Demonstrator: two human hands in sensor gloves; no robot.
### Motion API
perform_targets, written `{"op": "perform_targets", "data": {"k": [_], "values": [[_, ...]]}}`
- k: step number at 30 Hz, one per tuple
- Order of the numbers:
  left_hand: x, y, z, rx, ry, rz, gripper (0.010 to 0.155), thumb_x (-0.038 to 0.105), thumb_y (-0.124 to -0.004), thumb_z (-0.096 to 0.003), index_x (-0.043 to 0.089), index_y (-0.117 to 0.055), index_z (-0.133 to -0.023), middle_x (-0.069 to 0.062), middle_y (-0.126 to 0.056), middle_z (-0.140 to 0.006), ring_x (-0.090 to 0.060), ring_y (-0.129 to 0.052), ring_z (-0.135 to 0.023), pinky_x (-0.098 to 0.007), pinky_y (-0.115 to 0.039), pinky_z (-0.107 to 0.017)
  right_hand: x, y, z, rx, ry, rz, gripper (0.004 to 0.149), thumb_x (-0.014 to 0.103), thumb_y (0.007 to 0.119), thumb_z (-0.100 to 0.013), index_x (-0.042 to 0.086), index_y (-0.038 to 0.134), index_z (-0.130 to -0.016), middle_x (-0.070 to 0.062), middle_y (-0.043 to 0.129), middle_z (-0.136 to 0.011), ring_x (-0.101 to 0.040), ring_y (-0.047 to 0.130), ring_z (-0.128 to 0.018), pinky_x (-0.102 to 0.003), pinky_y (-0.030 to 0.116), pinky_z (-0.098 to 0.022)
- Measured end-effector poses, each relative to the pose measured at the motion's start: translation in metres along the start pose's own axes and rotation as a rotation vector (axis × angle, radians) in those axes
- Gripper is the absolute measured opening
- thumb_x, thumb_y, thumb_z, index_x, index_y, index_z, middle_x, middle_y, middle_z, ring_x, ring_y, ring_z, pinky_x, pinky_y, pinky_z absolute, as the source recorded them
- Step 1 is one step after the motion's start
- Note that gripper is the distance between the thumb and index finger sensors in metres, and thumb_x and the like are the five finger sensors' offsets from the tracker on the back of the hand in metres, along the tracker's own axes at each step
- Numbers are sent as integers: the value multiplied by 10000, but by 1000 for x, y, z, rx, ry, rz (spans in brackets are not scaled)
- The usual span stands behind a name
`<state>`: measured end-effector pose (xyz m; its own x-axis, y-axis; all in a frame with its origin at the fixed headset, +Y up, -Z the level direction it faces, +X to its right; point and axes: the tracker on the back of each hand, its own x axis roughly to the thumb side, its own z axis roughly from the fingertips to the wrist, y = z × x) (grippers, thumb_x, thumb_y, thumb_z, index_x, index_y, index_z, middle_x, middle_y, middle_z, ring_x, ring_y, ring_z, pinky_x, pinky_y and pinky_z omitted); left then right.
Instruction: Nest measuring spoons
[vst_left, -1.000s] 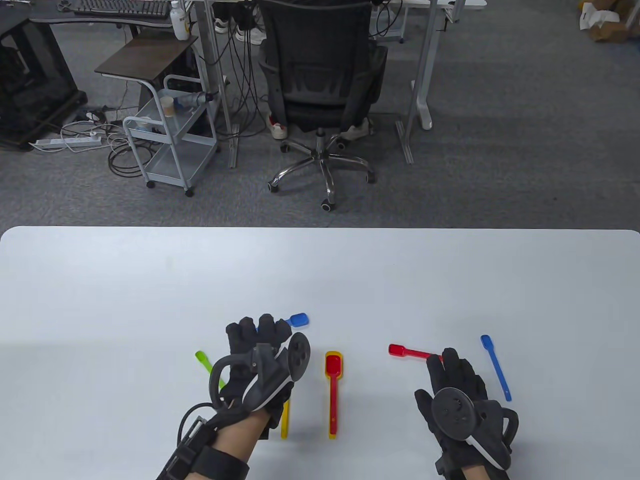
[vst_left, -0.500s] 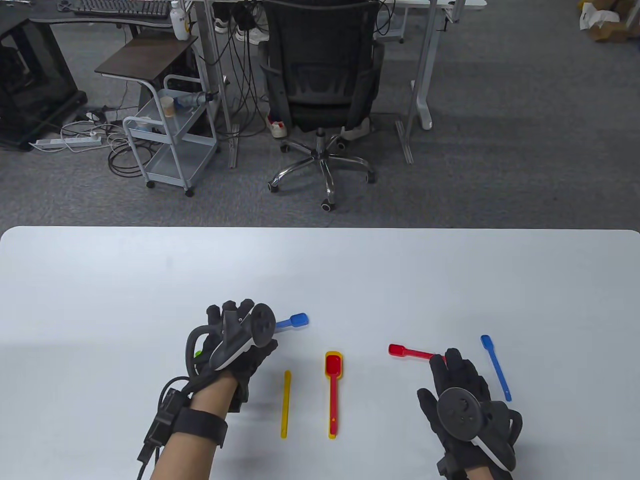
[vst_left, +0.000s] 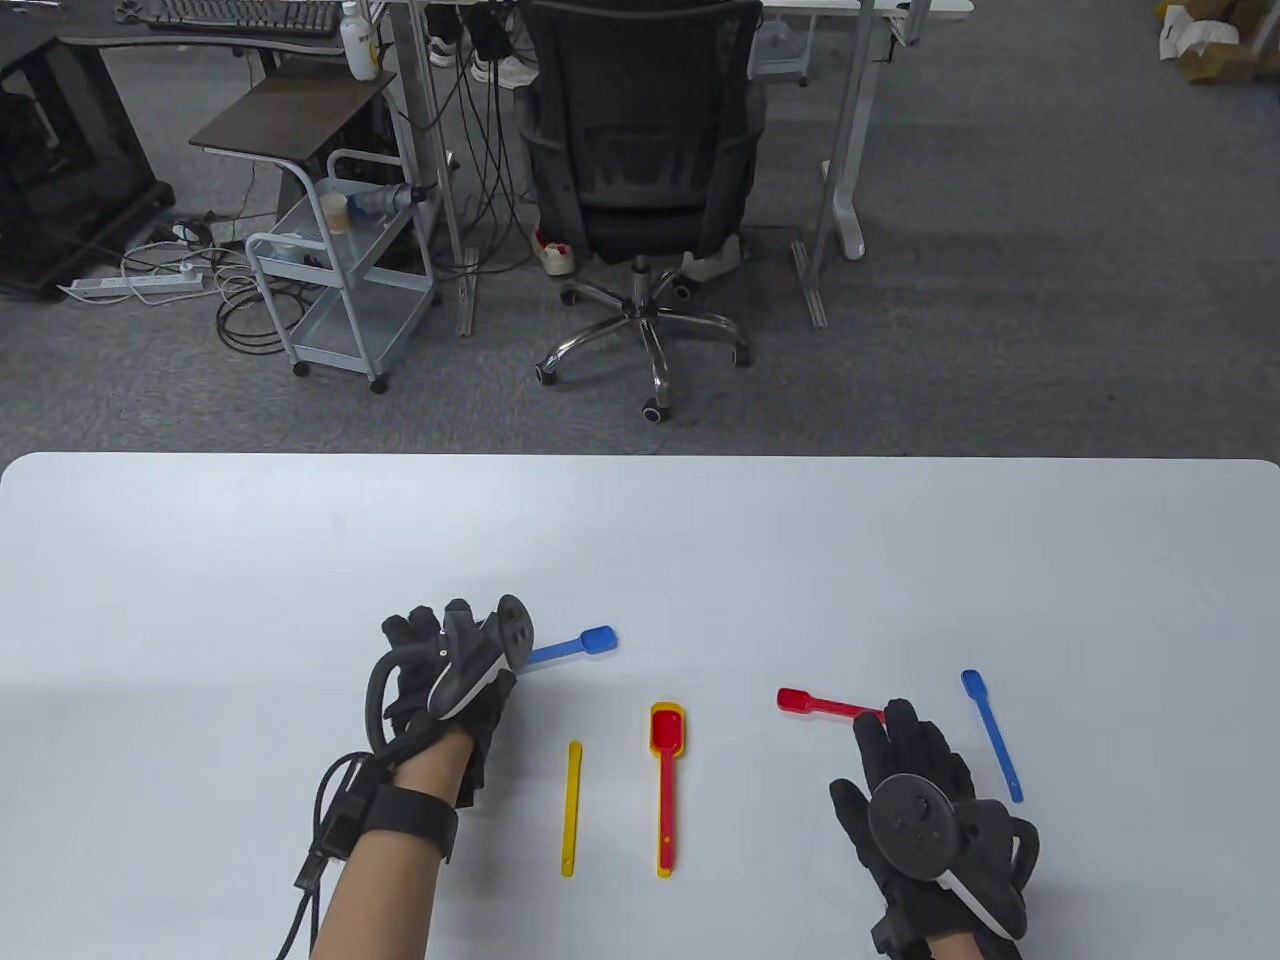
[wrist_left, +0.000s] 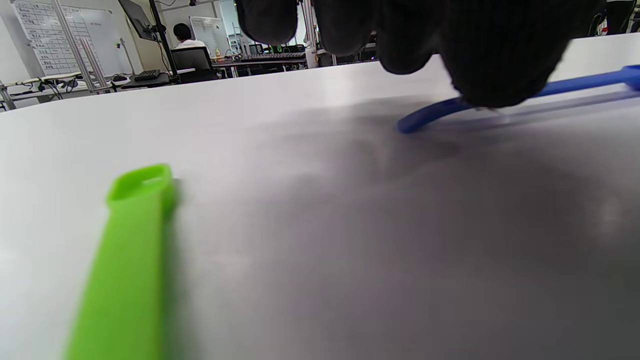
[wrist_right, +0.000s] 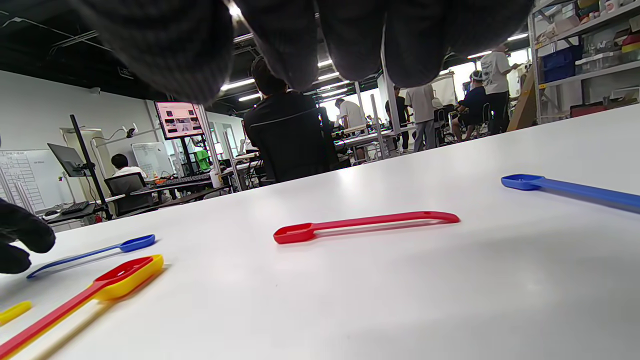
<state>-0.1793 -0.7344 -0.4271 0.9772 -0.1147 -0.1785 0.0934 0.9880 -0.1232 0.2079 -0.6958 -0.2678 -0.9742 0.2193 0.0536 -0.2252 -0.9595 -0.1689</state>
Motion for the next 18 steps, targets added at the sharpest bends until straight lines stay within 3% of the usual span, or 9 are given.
{"op": "perform_targets", "data": {"k": [18], "values": [[10, -7, -6, -23, -30, 2, 488, 464, -933, -418, 376, -863, -893, 46, -657, -1210, -396, -689, -1165, -618, -460, -864, 4, 1, 0, 4, -6, 11, 678, 469, 734, -508, 150, 634, -1097, -251, 577, -1204, -561, 676, -1001, -659, 594, -685]]}}
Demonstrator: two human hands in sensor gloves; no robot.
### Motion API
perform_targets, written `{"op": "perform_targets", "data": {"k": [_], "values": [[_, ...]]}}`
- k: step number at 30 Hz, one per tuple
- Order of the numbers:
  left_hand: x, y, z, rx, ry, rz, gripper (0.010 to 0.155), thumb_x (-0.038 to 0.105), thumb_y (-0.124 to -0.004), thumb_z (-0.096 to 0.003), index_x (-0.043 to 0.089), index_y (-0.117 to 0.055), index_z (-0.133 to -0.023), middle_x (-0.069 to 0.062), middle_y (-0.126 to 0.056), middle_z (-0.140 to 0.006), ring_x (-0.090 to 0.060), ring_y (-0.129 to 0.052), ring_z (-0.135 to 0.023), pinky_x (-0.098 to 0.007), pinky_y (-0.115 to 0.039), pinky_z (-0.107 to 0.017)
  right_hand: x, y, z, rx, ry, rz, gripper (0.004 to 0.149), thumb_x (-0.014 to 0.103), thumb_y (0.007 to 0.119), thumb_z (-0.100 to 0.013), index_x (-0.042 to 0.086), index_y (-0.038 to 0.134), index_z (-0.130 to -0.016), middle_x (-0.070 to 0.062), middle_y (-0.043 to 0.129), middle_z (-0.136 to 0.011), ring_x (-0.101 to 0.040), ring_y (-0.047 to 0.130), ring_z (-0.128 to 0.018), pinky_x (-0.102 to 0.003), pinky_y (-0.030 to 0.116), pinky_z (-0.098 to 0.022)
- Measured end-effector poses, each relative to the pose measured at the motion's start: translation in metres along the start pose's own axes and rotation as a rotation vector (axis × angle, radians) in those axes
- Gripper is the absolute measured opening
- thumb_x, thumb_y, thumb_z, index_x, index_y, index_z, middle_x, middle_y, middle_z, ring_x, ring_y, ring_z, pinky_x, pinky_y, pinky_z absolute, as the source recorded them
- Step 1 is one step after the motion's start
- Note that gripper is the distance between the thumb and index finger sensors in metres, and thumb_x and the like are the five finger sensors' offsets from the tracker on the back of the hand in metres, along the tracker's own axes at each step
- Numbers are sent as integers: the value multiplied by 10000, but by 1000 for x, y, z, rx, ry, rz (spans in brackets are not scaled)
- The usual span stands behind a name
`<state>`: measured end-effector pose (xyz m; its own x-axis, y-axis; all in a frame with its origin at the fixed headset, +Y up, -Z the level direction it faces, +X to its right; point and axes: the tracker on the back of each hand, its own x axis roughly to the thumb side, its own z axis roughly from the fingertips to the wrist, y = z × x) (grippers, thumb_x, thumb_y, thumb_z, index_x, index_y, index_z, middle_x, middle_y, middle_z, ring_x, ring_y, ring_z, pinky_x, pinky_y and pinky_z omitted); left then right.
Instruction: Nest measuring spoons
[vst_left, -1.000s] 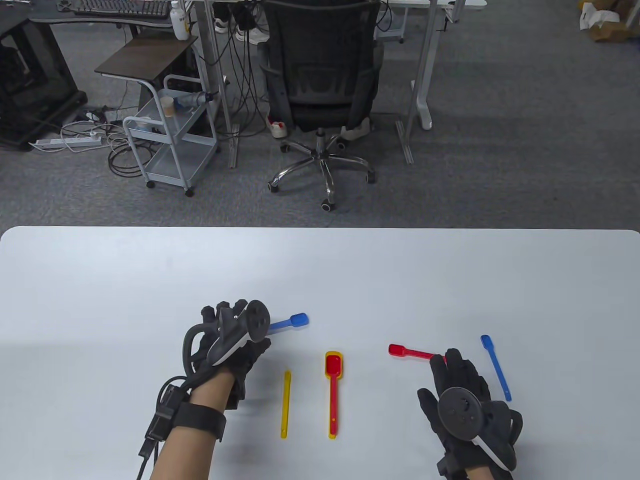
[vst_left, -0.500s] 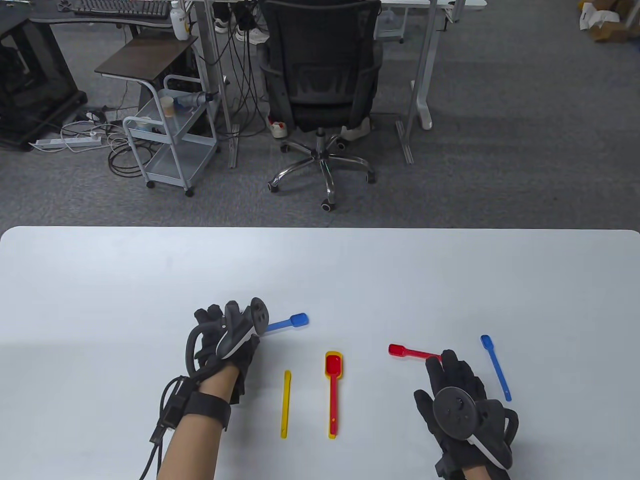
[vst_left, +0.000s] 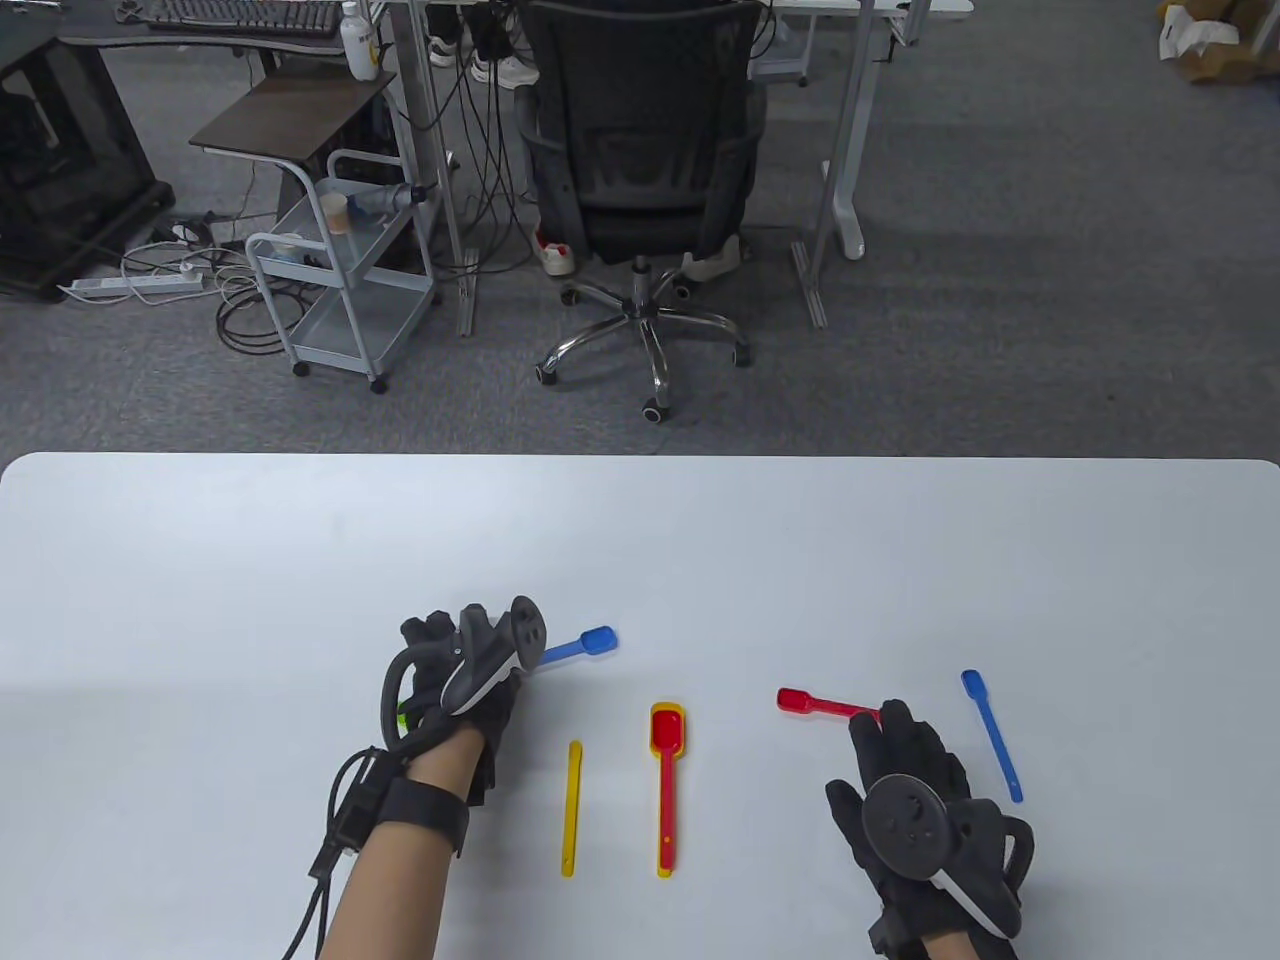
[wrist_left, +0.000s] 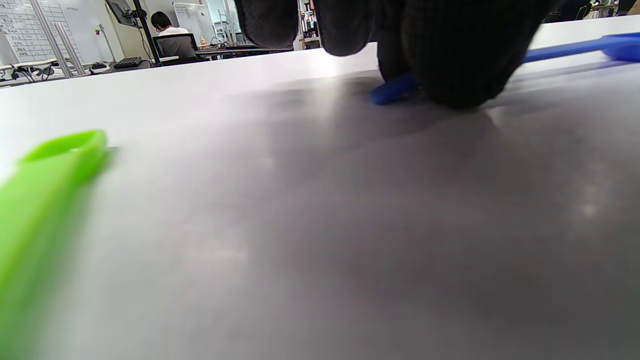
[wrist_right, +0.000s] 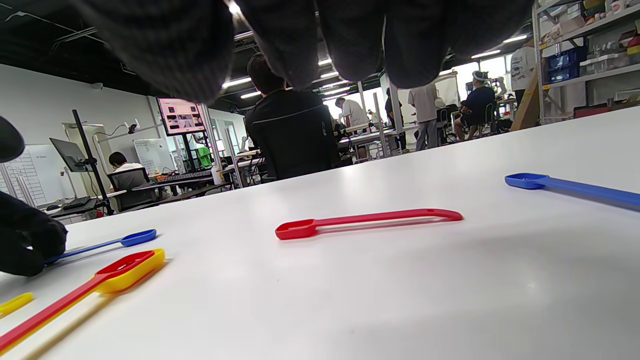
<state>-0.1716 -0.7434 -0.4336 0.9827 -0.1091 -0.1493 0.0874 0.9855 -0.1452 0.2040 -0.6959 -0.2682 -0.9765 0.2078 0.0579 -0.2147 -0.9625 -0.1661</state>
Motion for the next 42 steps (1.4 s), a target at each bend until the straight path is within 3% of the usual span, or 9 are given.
{"op": "perform_targets", "data": {"k": [24, 42], "values": [[1, 1, 0, -3, -47, 38, 468, 432, -934, -431, 211, -902, -842, 27, -612, -1223, -414, -645, -1175, -637, -436, -861, 1, 0, 0, -2, -2, -5, 677, 468, 734, -509, 149, 634, -1097, -254, 575, -1204, -561, 680, -998, -659, 595, -684], [5, 43, 42, 120, -58, 52, 504, 457, -955, -398, 143, -932, -792, -40, -633, -1205, -463, -680, -1135, -663, -458, -820, -2, -1, -1, -4, 19, -12, 678, 468, 734, -508, 150, 634, -1098, -250, 575, -1205, -561, 678, -1000, -662, 592, -685]]}}
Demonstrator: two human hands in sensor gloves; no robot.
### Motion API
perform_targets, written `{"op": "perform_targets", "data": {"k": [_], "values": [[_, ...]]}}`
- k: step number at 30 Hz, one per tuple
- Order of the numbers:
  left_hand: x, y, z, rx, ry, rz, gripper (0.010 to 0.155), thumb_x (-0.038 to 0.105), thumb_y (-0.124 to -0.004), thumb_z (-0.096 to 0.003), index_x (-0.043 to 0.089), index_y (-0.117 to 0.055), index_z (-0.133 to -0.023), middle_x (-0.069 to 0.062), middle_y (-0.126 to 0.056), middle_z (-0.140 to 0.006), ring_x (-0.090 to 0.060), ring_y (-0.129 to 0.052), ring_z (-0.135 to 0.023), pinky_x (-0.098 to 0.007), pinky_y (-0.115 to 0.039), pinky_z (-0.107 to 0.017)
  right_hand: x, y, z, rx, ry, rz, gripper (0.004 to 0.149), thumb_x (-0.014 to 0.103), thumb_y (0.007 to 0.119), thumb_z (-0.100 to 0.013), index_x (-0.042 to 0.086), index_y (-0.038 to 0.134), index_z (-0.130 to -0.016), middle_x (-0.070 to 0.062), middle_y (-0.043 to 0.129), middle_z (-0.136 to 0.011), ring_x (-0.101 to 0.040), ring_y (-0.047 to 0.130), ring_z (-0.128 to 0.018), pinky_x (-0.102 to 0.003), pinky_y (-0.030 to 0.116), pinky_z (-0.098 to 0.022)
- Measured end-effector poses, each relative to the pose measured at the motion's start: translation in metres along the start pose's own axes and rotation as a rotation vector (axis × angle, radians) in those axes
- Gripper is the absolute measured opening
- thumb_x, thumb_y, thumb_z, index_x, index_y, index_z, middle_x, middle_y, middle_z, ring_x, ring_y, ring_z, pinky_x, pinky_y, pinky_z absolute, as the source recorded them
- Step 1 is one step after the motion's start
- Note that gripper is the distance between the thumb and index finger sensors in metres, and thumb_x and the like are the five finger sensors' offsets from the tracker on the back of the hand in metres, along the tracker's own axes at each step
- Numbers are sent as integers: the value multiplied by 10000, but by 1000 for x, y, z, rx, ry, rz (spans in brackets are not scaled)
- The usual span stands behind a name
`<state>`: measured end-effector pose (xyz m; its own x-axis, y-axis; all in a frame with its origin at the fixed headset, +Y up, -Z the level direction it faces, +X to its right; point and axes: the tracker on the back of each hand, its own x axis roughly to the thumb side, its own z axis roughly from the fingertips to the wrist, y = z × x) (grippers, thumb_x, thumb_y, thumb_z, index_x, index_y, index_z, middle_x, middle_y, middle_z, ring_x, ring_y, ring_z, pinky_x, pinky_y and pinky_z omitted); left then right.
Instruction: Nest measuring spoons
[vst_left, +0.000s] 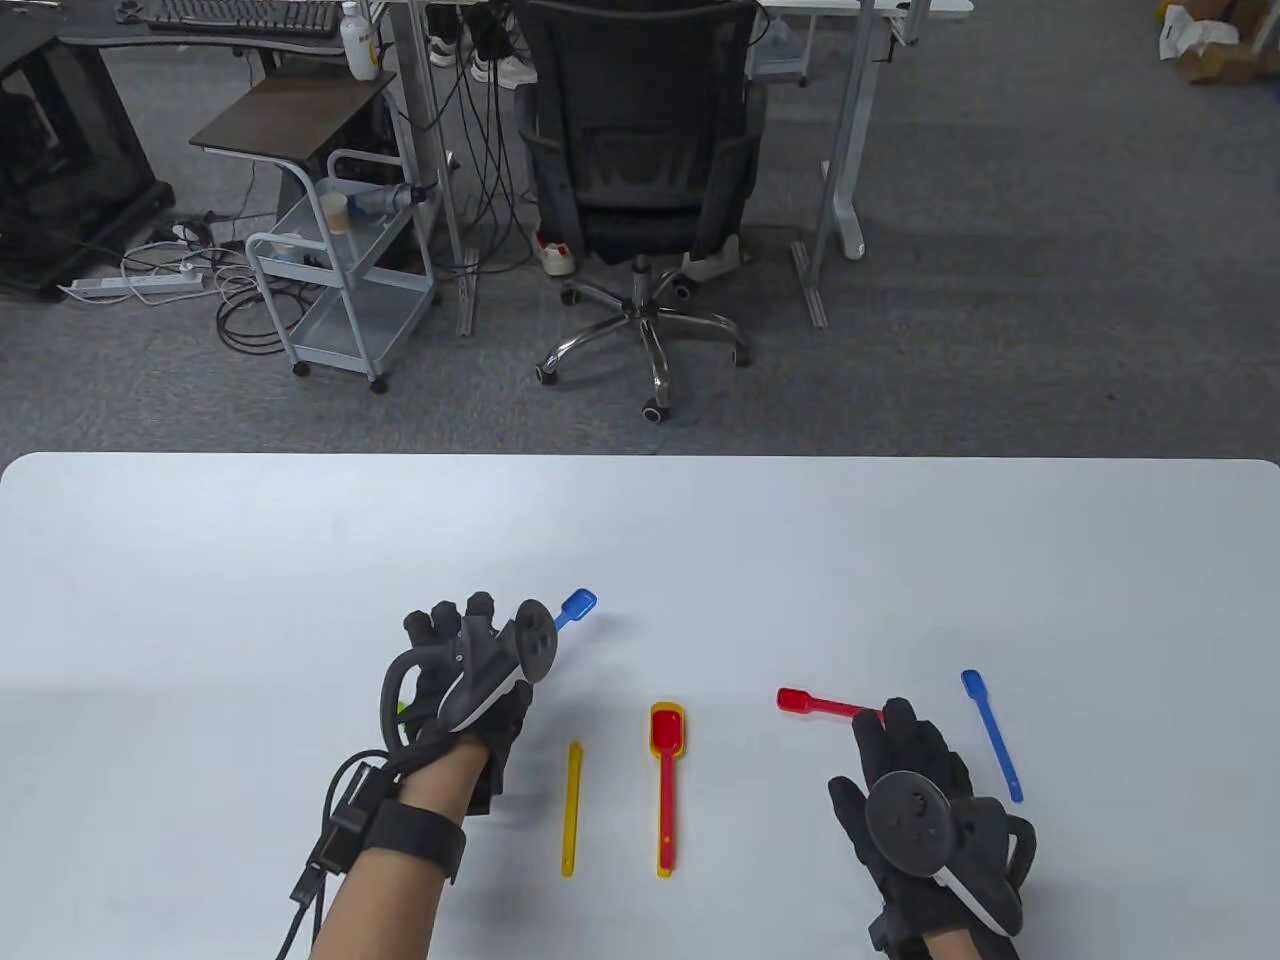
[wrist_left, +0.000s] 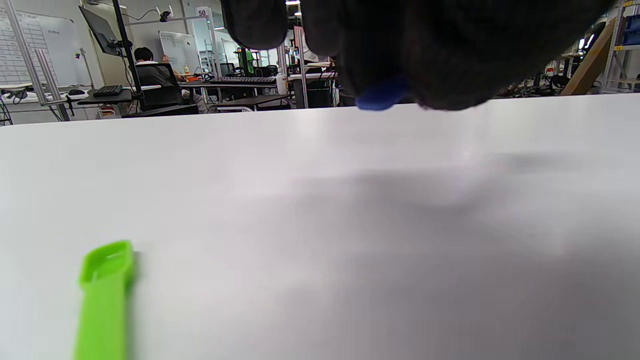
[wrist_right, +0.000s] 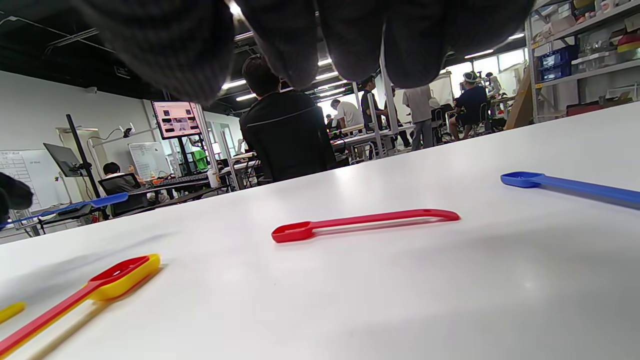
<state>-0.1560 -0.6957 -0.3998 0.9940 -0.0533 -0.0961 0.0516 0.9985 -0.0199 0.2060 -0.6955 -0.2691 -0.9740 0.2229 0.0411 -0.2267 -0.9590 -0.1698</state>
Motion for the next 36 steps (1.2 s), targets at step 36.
{"op": "perform_targets", "data": {"k": [36], "values": [[92, 15, 116, 31, 92, 85, 512, 461, -976, -372, 78, -970, -712, -114, -664, -1168, -518, -718, -1073, -672, -480, -786, -14, -5, -3, -18, 71, -40, 673, 464, 736, -509, 148, 639, -1095, -252, 569, -1207, -563, 672, -1003, -666, 586, -686]]}}
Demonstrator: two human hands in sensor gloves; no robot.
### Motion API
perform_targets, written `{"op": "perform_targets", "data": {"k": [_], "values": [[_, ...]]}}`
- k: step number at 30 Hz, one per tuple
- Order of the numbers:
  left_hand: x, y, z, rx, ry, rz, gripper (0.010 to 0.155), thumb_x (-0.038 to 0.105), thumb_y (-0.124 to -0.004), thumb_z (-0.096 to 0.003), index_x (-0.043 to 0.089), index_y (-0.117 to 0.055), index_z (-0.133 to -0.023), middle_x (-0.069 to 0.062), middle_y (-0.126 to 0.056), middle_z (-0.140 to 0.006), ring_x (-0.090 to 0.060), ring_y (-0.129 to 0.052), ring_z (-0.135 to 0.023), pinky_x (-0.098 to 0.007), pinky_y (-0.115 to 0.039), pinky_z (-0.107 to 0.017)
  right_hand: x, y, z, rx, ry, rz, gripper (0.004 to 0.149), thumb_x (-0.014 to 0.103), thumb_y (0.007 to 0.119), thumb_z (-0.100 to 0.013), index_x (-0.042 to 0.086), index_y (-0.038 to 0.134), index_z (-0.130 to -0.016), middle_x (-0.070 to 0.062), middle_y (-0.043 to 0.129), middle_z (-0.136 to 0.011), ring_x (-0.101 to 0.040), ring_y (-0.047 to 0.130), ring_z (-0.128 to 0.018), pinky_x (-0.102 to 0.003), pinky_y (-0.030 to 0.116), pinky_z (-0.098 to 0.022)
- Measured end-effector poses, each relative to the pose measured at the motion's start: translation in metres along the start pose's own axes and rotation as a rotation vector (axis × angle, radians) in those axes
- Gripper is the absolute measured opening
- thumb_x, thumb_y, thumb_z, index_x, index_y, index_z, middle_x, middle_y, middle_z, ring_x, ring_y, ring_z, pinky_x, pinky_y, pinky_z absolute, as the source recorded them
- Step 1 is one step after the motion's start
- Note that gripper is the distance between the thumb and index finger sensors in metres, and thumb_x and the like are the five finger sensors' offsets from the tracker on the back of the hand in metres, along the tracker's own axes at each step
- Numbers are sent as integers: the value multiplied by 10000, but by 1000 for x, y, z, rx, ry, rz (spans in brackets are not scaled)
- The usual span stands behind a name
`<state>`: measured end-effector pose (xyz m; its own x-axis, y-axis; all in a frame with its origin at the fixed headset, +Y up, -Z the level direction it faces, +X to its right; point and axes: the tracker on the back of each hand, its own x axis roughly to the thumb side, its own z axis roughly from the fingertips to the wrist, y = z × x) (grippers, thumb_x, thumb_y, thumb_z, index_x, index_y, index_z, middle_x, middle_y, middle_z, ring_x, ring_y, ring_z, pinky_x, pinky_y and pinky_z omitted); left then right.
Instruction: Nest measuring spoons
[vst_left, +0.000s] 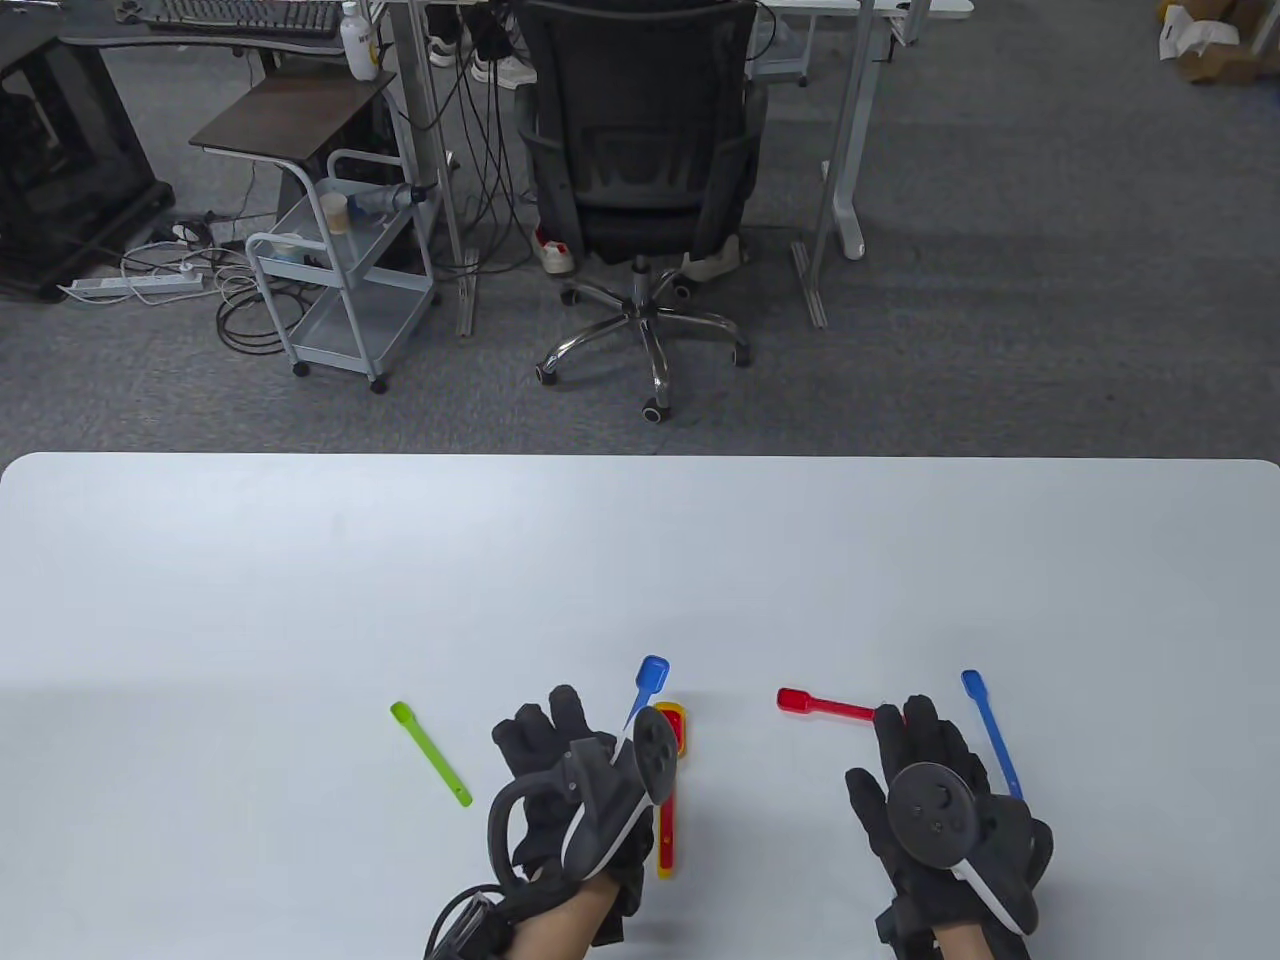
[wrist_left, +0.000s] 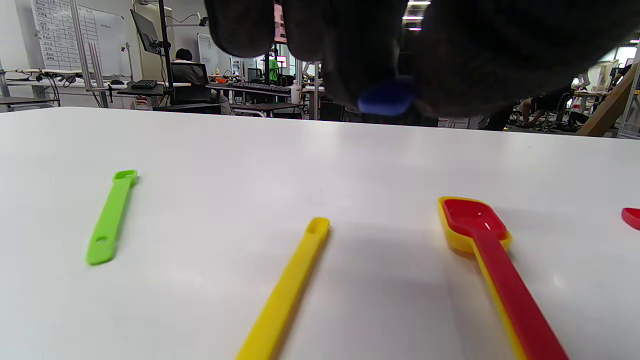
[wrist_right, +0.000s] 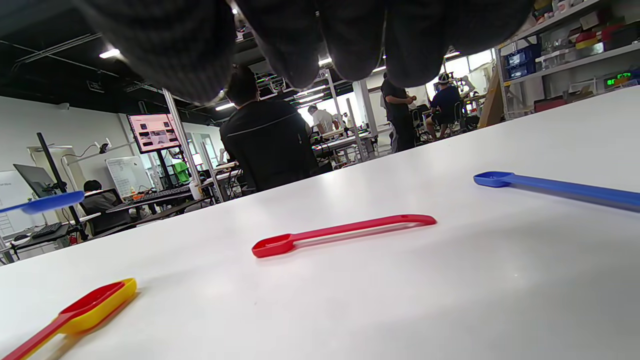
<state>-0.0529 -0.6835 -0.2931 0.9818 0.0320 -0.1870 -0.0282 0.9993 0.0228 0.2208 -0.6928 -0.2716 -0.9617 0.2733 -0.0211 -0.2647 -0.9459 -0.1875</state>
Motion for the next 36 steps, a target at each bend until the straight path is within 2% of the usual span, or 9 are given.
{"op": "perform_targets", "data": {"k": [9, 17, 36], "values": [[15, -25, 14, -24, 40, -24, 514, 461, -973, -372, 70, -971, -706, -135, -655, -1165, -528, -710, -1069, -674, -477, -783, 0, 0, 1, -1, 2, 2, 673, 464, 736, -509, 147, 640, -1095, -251, 571, -1206, -563, 672, -1003, -667, 586, -685], [21, -43, 14, -87, 90, -4, 515, 468, -966, -374, 65, -974, -695, -146, -657, -1158, -531, -708, -1063, -673, -476, -780, 0, 0, 1, -2, 0, -2, 674, 465, 735, -509, 147, 640, -1096, -251, 574, -1206, -562, 673, -1003, -668, 586, -684], [30, -59, 10, -160, 116, 35, 508, 504, -940, -389, 81, -983, -668, -154, -675, -1146, -530, -714, -1058, -674, -474, -779, 2, 0, 2, 0, -18, 3, 672, 467, 734, -510, 145, 645, -1092, -252, 575, -1205, -563, 678, -999, -668, 587, -683]]}}
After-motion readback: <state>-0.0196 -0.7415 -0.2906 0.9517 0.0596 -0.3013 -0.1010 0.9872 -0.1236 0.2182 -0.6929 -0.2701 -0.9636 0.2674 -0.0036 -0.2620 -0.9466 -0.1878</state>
